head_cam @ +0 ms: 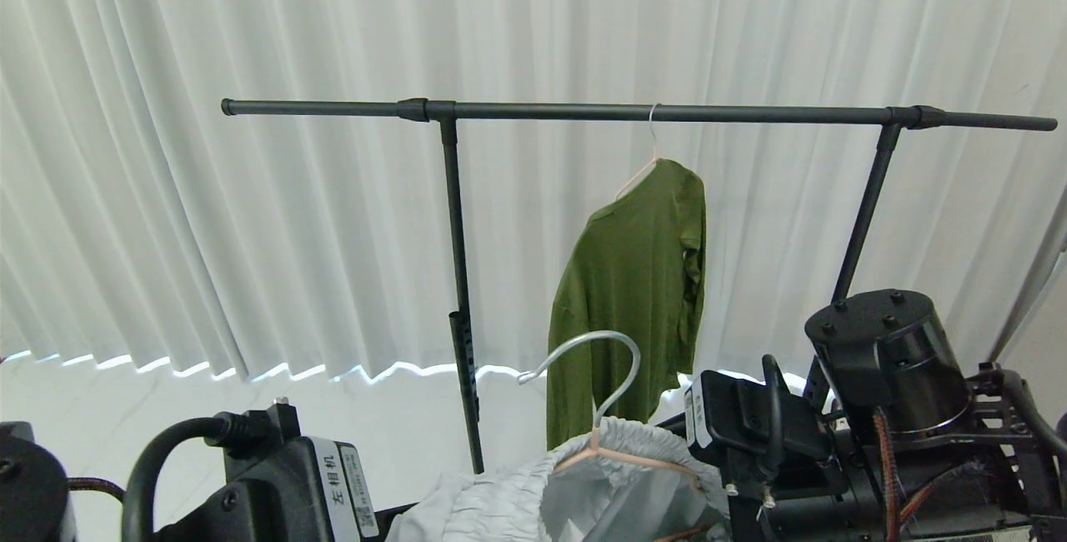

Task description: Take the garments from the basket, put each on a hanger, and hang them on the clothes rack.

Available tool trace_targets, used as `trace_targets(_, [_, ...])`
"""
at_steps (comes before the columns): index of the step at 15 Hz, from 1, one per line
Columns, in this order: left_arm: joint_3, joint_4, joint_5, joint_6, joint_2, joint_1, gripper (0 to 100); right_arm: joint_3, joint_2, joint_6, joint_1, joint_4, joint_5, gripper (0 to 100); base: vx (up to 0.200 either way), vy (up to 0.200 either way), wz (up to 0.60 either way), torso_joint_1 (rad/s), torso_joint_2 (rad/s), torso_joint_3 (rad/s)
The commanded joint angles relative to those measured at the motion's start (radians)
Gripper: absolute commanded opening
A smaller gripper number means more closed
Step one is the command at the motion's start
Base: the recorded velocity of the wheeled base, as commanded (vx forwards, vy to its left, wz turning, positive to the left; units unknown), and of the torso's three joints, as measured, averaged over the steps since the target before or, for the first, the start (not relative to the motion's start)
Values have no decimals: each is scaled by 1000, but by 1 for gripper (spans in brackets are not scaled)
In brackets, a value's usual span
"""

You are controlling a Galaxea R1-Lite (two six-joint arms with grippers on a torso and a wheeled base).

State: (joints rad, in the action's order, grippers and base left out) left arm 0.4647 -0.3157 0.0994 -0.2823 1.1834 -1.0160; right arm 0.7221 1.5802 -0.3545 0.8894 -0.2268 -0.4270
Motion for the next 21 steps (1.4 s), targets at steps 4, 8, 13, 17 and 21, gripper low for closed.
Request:
trace_targets(4, [2,-2,0,0,1,-12,0,2,4,0,0,0,1,0,0,0,0,0,0,0])
trace_targets(8, [-1,-2,0,0,1,-13,0,2,-5,0,-1,-5,10,0,0,0,0,0,0,0])
trace_targets(13, [2,-2,2,0,1,-13,100,5,-43,-18,-3,0,31,0,0,0,0,0,0,0])
trace_targets(17, [-6,-8,3,2,-16,-12,100,5,-89,-104,-32,11,31,0,0,0,0,0,0,0])
trace_targets(21, [-26,-8,8,8,-41,7,100,22,-140,-182,-119,98,30,0,0,0,0,0,0,0])
